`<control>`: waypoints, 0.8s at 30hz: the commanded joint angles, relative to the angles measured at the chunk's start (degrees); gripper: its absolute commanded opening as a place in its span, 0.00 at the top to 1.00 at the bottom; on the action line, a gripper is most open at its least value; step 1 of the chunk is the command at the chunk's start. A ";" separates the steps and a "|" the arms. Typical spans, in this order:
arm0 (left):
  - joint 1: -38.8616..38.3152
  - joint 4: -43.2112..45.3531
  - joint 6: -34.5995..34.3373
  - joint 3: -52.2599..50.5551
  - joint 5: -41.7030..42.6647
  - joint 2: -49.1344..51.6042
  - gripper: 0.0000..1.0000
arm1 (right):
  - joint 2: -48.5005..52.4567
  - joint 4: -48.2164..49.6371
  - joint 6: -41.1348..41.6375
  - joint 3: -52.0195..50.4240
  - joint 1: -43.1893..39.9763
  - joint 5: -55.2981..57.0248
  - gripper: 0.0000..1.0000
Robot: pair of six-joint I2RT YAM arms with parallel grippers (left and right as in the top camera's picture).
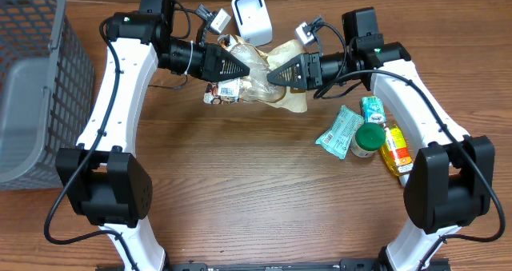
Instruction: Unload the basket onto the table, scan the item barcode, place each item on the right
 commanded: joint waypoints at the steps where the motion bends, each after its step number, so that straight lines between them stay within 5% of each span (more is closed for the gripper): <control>1: -0.07 0.46 1.68 -0.17 1.77 -0.94 0.96 | -2.12 -0.44 -3.78 1.44 1.03 -3.04 0.45; 3: -0.07 0.44 1.68 -0.17 1.77 -0.94 0.96 | -2.12 -0.28 -3.76 1.44 1.01 -3.04 0.59; 10: -0.07 0.44 1.64 -0.17 -2.10 -0.94 0.94 | -2.12 0.74 -3.74 1.44 1.01 -2.49 0.79; 14: -0.07 1.20 1.11 -0.17 -8.07 -0.94 0.76 | -2.12 0.79 -3.74 1.44 1.01 1.88 0.82; 16: -0.07 2.19 0.35 -0.17 -9.31 -0.94 0.55 | -2.12 0.81 -3.74 1.44 1.01 3.34 0.82; 17: -0.07 3.50 -1.03 -0.17 -10.45 -0.94 0.34 | -2.12 0.83 -3.76 1.44 1.01 4.17 0.82; 19: -0.07 5.51 -2.82 -0.17 -12.02 -0.94 0.16 | -2.12 0.81 -3.74 1.44 1.01 5.40 0.82; 21: -0.07 7.87 -4.63 -0.17 -14.19 -0.94 0.03 | -2.12 0.81 -3.74 1.44 1.01 7.45 0.88; 24: -0.04 12.33 -9.16 -0.15 -20.26 -0.94 0.00 | -2.12 0.83 -3.74 1.44 1.01 10.56 0.94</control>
